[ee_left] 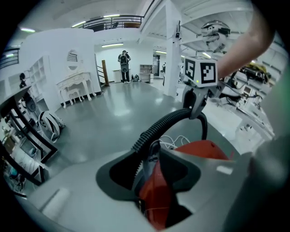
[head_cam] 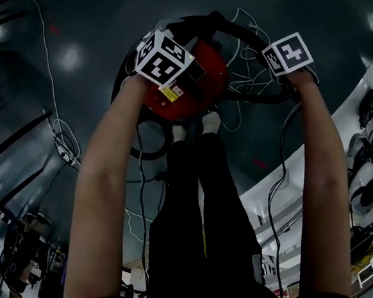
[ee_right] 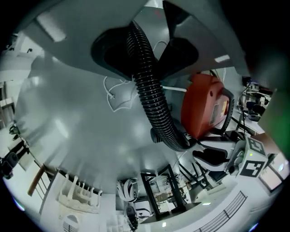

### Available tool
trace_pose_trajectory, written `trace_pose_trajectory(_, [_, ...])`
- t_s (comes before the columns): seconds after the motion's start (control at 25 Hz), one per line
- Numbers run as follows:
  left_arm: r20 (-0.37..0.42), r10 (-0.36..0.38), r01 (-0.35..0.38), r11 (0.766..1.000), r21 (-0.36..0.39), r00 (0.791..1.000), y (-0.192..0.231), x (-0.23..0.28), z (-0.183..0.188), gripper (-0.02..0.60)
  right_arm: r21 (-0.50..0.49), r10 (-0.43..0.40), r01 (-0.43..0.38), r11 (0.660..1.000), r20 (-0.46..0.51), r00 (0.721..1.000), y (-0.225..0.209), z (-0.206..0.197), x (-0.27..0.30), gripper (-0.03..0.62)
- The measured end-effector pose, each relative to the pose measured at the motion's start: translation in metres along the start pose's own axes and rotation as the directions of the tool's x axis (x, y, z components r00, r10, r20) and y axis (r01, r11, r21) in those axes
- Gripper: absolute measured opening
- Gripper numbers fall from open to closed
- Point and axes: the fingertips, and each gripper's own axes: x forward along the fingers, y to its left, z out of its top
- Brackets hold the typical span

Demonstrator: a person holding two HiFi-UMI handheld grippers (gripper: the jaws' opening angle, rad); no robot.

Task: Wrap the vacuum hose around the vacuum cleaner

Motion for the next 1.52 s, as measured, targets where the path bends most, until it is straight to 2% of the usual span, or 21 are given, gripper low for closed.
trace_pose_trajectory(0.08, [-0.009,-0.003,0.003,1.000,0.018,1.000,-0.006,0.000,0.002,0.166,0.039,0.030,-0.029,0.999,-0.015,0.999,0.002,-0.014,-0.002,0.187])
trace_pose_trajectory(0.48, [0.012,0.006,-0.006,1.000,0.000,1.000,-0.021,-0.005,0.017,0.187,0.201,0.092,-0.075,0.977,-0.078,0.993,0.020,-0.056,0.016,0.187])
trace_pose_trajectory(0.68, [0.013,0.032,-0.031,0.999,-0.040,0.999,-0.015,-0.016,0.009,0.190,0.325,0.139,-0.101,0.940,-0.097,0.986,0.032,-0.100,0.027,0.189])
trace_pose_trajectory(0.84, [0.009,0.043,-0.043,0.997,-0.062,0.999,-0.019,-0.020,0.001,0.190,0.388,0.225,-0.155,0.908,-0.141,0.964,0.069,-0.143,0.043,0.190])
trace_pose_trajectory(0.92, [0.014,0.043,-0.042,0.997,-0.057,0.999,-0.024,-0.021,0.004,0.192,0.385,0.259,-0.184,0.904,-0.152,0.954,0.088,-0.149,0.048,0.190])
trace_pose_trajectory(1.0, [0.023,0.044,-0.043,0.998,-0.047,0.999,-0.029,-0.019,0.009,0.193,0.337,0.244,-0.179,0.924,-0.163,0.956,0.097,-0.149,0.050,0.186])
trace_pose_trajectory(1.08, [0.032,0.051,-0.049,0.998,-0.036,0.998,-0.033,-0.014,0.015,0.199,0.287,0.209,-0.158,0.945,-0.158,0.965,0.096,-0.147,0.049,0.183])
trace_pose_trajectory(1.24, [0.021,0.069,-0.069,0.998,0.002,0.997,-0.028,0.000,0.019,0.209,0.268,0.188,-0.152,0.951,-0.113,0.976,0.079,-0.145,0.039,0.184])
trace_pose_trajectory(1.36, [-0.038,0.035,-0.034,0.999,0.016,0.999,-0.019,0.011,0.019,0.207,0.234,0.177,-0.149,0.961,-0.103,0.979,0.069,-0.142,0.034,0.184])
trace_pose_trajectory(1.44, [-0.032,0.012,-0.011,1.000,0.027,0.999,-0.016,0.014,0.030,0.220,0.217,0.176,-0.151,0.964,-0.100,0.979,0.068,-0.142,0.034,0.184])
trace_pose_trajectory(1.52, [-0.067,-0.061,0.066,0.995,0.081,0.996,-0.026,0.020,0.039,0.221,0.204,0.175,-0.153,0.967,-0.091,0.980,0.069,-0.142,0.034,0.184])
